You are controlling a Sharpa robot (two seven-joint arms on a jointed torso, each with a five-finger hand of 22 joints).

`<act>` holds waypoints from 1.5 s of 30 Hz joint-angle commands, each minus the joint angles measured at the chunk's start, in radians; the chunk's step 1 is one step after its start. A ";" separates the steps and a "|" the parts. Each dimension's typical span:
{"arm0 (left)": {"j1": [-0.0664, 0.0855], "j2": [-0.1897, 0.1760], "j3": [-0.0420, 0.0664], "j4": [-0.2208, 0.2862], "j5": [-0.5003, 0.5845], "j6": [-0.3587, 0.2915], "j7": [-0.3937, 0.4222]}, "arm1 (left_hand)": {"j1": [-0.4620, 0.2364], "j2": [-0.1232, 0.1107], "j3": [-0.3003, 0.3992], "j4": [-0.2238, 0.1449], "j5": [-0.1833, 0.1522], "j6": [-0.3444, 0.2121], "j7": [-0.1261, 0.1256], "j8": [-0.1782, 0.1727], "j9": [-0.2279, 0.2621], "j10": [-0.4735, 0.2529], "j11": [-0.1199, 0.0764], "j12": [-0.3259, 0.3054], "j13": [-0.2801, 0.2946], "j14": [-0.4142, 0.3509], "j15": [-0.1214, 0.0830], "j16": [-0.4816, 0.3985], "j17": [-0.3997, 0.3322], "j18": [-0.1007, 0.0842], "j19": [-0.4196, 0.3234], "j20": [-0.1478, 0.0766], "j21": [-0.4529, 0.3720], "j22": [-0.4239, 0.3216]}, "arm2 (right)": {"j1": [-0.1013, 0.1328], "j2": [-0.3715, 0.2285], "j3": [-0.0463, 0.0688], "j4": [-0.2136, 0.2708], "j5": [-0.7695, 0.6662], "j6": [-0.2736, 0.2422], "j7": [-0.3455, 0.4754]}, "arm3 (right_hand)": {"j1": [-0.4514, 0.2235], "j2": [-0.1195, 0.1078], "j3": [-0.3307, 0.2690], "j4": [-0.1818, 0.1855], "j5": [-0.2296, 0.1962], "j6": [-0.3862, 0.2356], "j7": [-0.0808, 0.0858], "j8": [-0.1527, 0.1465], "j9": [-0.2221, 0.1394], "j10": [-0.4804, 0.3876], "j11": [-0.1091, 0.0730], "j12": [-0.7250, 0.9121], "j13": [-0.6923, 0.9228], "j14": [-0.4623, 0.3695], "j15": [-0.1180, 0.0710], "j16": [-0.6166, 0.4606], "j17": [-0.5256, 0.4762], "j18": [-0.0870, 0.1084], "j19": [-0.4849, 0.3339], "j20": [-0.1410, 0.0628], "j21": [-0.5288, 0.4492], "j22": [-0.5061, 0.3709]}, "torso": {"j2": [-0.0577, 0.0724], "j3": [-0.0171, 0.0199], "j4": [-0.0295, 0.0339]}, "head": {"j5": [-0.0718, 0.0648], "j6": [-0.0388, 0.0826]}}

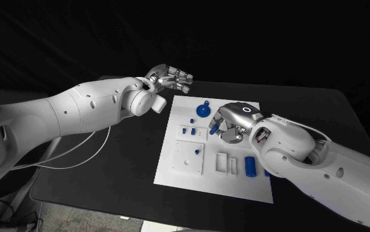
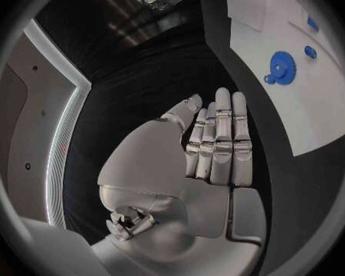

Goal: Assemble the parts on the task board

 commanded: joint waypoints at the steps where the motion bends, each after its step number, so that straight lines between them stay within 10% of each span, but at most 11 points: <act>1: 0.002 0.005 0.000 0.000 0.005 0.011 0.006 | 0.007 0.004 0.001 -0.003 0.003 -0.007 -0.001 0.004 0.001 -0.003 -0.001 -0.006 -0.001 0.001 0.003 0.000 0.001 -0.002 0.002 0.001 -0.002 0.001 | -0.001 0.025 -0.014 0.002 -0.025 0.010 0.011 | -0.008 0.001 0.004 -0.002 0.007 0.009 0.001 0.003 0.001 0.050 -0.042 0.003 0.001 0.003 -0.006 -0.002 0.001 0.011 0.028 -0.008 0.000 0.001 | 0.000 0.0007 0.0020 | 0.017 -0.005; 9: 0.002 0.016 0.000 -0.002 0.005 0.007 0.012 | 0.005 0.004 0.000 -0.002 0.003 -0.007 -0.001 0.004 0.001 -0.002 -0.001 -0.006 -0.001 0.002 0.003 0.000 0.001 -0.002 0.001 0.001 -0.002 0.004 | -0.002 0.100 -0.092 -0.015 -0.050 0.008 0.027 | -0.010 0.004 0.005 -0.007 0.007 0.009 0.001 0.003 0.002 0.049 -0.042 0.003 0.001 0.003 -0.007 -0.003 0.002 0.012 0.029 -0.007 -0.001 0.004 | 0.001 -0.0009 0.0032 | 0.047 -0.015; 17: 0.002 0.023 0.000 -0.002 0.005 0.006 0.013 | 0.005 0.004 0.000 -0.002 0.003 -0.007 -0.001 0.004 0.001 -0.002 -0.001 -0.006 -0.001 0.002 0.003 0.000 0.001 -0.002 0.001 0.001 -0.002 0.004 | -0.009 0.147 -0.142 -0.043 -0.065 0.004 0.040 | -0.013 0.007 0.005 -0.012 0.008 0.009 0.001 0.003 0.002 0.049 -0.042 0.003 0.001 0.003 -0.007 -0.005 0.001 0.013 0.029 -0.008 -0.004 0.005 | 0.001 0.0006 0.0023 | 0.066 -0.024; 29: 0.002 0.025 0.000 0.001 0.005 0.011 0.011 | 0.005 0.004 0.000 -0.002 0.003 -0.007 -0.001 0.004 0.001 -0.002 -0.001 -0.006 -0.001 0.002 0.003 0.000 0.001 -0.002 0.001 0.001 -0.002 0.004 | -0.021 0.182 -0.173 -0.090 -0.076 0.002 0.053 | -0.017 0.008 0.009 -0.017 0.009 0.008 0.001 0.003 0.002 0.049 -0.041 0.003 0.001 0.004 -0.008 -0.005 0.000 0.015 0.030 -0.008 -0.005 0.007 | 0.002 0.0024 0.0014 | 0.072 -0.030; 45: 0.002 0.022 -0.001 0.001 0.005 0.021 0.004 | 0.003 0.004 0.001 -0.001 0.002 -0.006 -0.001 0.004 0.001 -0.002 -0.001 -0.006 -0.001 0.002 0.003 0.001 0.001 -0.002 0.002 0.001 -0.003 0.004 | -0.025 0.179 -0.181 -0.106 -0.080 0.008 0.051 | -0.019 0.009 0.011 -0.019 0.010 0.009 0.001 0.003 0.002 0.049 -0.041 0.003 0.001 0.003 -0.008 -0.005 0.000 0.015 0.030 -0.008 -0.006 0.009 | 0.001 0.0020 0.0006 | 0.071 -0.038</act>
